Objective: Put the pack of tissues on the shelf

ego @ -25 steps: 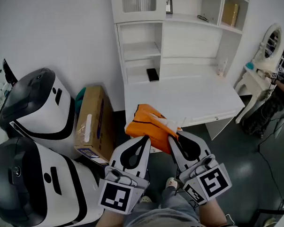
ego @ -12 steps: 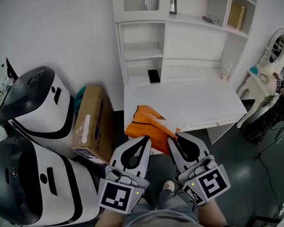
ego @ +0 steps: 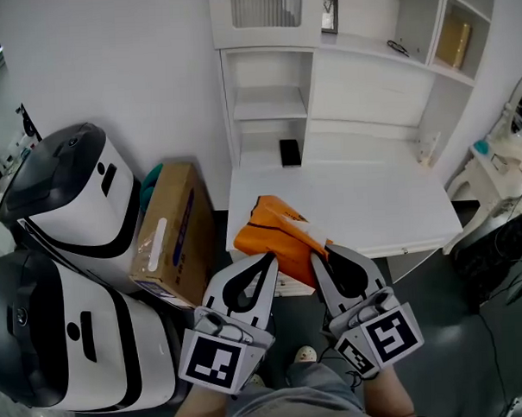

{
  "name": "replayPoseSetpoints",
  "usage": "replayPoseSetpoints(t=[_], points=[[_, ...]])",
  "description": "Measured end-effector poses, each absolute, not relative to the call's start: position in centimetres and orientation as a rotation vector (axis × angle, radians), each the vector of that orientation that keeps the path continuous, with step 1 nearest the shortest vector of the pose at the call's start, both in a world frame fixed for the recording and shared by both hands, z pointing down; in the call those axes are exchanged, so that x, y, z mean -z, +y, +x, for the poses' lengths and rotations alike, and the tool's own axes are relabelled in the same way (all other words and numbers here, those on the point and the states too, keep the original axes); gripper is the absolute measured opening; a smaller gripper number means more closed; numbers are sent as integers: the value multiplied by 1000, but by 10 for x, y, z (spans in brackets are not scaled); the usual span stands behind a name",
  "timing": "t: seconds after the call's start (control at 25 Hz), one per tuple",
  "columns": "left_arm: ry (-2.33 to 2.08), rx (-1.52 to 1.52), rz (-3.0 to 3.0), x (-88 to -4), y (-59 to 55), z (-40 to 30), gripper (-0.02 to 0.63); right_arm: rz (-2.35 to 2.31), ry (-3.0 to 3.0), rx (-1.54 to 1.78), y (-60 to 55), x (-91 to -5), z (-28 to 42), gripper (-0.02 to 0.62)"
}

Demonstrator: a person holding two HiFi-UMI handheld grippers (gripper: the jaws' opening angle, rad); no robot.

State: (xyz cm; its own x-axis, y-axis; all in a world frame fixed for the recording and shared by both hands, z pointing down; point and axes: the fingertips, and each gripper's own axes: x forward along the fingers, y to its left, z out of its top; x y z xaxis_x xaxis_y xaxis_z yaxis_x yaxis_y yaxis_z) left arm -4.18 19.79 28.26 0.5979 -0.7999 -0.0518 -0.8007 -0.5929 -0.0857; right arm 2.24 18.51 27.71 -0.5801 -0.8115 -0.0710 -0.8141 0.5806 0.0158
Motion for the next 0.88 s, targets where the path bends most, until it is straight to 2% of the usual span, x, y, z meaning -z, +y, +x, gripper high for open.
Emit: replayPoseSetpoints(t=[0.88], points=[[1505,-11,-2645,-285,128,31,40,-1224,2823,-61,111,-282,86,41]])
